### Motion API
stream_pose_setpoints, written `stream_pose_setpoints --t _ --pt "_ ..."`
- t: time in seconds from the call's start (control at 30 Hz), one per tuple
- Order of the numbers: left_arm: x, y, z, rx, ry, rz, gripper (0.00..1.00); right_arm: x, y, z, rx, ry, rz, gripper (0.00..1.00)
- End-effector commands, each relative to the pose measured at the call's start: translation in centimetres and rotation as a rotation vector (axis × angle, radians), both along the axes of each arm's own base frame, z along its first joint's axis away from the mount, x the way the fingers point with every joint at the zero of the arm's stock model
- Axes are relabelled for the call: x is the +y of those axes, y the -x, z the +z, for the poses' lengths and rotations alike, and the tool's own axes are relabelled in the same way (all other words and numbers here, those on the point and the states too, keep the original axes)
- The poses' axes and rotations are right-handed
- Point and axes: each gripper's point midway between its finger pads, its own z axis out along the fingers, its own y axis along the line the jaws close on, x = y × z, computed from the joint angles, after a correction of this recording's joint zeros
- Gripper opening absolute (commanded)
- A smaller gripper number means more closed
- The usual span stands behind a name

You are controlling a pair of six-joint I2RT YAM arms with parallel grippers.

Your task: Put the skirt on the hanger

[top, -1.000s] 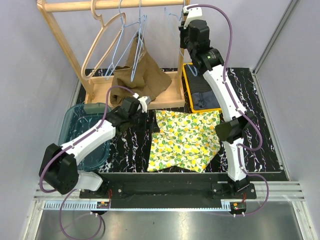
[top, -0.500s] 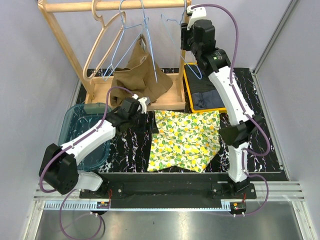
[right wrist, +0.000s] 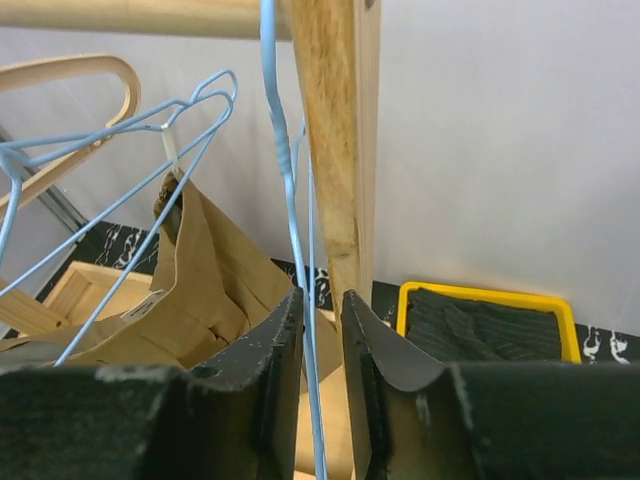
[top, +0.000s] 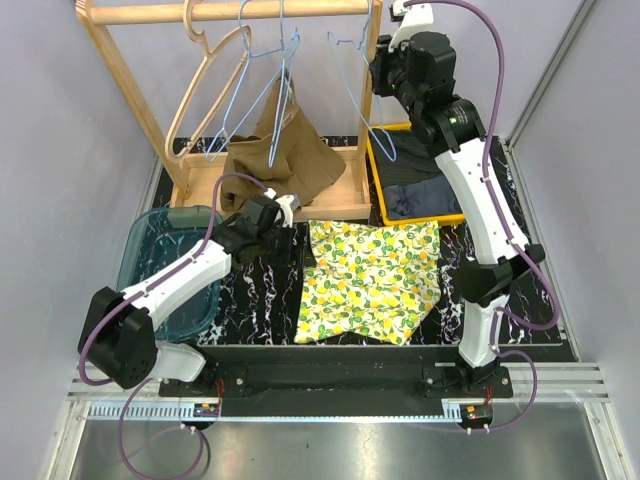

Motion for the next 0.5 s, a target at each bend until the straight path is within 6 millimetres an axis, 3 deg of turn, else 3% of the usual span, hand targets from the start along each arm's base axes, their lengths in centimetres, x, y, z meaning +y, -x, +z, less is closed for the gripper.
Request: stream_pose_setpoints --t 0.0,0.03,0.07,0.23,0.37,0.47 --pt "0.0 -0.6 0.5 -0.042 -0.001 0.001 0.78 1.2 0.0 -1.2 0.037 0.015 0.052 0.33" --pt "0.1 -0.6 0.5 -0.042 -0.002 0.004 0.78 1.3 0.1 -1.0 0.035 0.007 0.058 0.37" --pt "0.1 -0.5 0.5 -0.042 -0.002 0.004 0.78 1.4 0.1 -0.9 0.036 0.0 0.059 0.48" --pt "0.3 -0.4 0.4 -0.042 -0.005 0.008 0.78 2.0 0.6 -0.7 0.042 -0.026 0.095 0.57" --pt "0.5 -0.3 0.0 -0.035 -0.014 0.011 0.78 2.6 0.1 -1.9 0.066 -0.019 0.111 0.52" --pt "0.5 -0.1 -0.3 -0.03 -0.016 0.012 0.78 2.8 -0.2 -2.7 0.088 -0.016 0.11 0.39"
